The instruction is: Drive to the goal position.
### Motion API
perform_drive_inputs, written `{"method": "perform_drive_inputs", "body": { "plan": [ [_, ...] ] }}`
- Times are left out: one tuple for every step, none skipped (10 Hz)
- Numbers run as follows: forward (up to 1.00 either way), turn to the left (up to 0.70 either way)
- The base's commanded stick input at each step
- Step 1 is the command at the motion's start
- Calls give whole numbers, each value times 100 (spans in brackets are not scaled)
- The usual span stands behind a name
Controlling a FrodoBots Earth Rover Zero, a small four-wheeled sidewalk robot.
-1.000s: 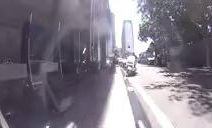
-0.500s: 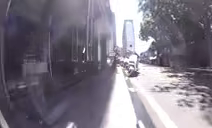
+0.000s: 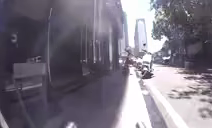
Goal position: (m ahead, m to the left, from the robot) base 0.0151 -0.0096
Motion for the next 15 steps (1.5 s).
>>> {"method": "perform_drive_inputs", "body": {
  "plan": [
    [45, 8],
    [0, 0],
    [0, 0],
    [0, 0],
    [0, 2],
    [0, 25],
    [0, 45],
    [0, 45],
    [0, 45],
    [0, 45],
    [0, 45],
    [0, 45],
    [0, 45],
    [0, 45],
    [0, 45]
  ]
}}
